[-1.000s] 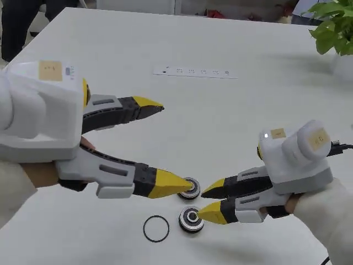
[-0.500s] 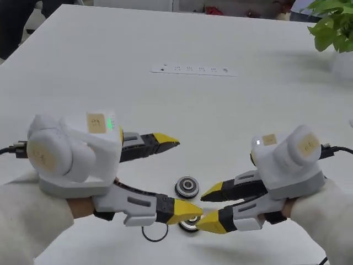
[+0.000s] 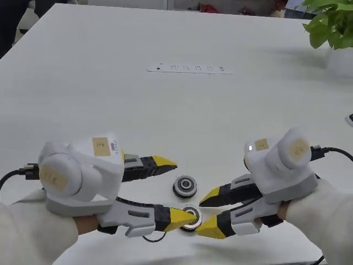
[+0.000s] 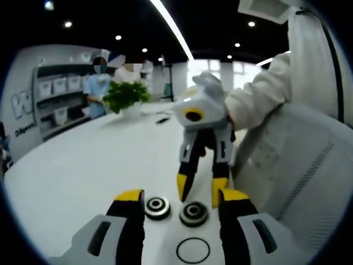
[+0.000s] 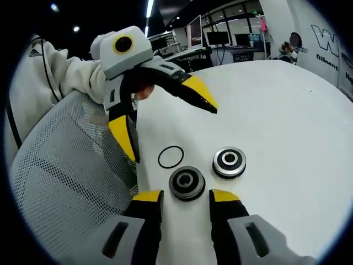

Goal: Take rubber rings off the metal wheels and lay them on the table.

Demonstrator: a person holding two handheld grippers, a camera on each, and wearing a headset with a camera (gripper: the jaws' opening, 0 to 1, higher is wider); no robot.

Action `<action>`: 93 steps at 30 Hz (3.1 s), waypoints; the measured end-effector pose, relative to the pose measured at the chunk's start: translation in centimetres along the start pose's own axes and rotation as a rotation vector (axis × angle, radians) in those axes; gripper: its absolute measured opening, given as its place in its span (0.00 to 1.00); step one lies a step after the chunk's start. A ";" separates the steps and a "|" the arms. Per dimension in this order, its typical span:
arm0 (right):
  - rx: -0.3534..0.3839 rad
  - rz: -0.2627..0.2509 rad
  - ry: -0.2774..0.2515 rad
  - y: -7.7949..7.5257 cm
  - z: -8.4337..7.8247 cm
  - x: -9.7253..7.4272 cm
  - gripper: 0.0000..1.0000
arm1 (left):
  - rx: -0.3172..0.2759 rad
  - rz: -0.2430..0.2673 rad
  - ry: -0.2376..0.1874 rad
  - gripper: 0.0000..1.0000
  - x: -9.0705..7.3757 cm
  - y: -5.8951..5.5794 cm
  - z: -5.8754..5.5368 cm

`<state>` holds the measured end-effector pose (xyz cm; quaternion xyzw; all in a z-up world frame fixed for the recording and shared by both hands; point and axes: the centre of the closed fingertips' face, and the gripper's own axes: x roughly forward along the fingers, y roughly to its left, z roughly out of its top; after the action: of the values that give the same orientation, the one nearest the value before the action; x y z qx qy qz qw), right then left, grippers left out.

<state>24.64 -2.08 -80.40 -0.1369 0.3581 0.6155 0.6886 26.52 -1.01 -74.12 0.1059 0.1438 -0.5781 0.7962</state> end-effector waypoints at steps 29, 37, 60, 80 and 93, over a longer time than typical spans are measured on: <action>-0.081 -0.022 0.013 -0.1 -0.1 0.8 0.24 | 0.065 -0.037 0.142 0.22 2.0 -1.3 -4.1; -0.094 -0.024 -0.002 0.0 0.4 1.0 0.25 | 0.064 -0.046 0.153 0.20 2.2 -1.6 -4.5; -0.093 -0.041 0.039 -0.7 -0.4 0.9 0.17 | 0.072 -0.050 0.156 0.14 2.3 -1.3 -4.7; 0.083 -0.044 0.015 -1.0 -0.5 0.7 0.02 | 0.056 -0.038 0.140 0.14 2.1 -1.2 -4.8; 0.446 -0.012 -0.029 -1.5 -0.7 0.5 0.00 | 0.061 -0.039 0.135 0.14 2.1 -1.2 -4.7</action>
<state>25.81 -2.48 -81.65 0.0253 0.4746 0.5191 0.7104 25.54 -1.69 -79.30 0.1661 0.1817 -0.5893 0.7695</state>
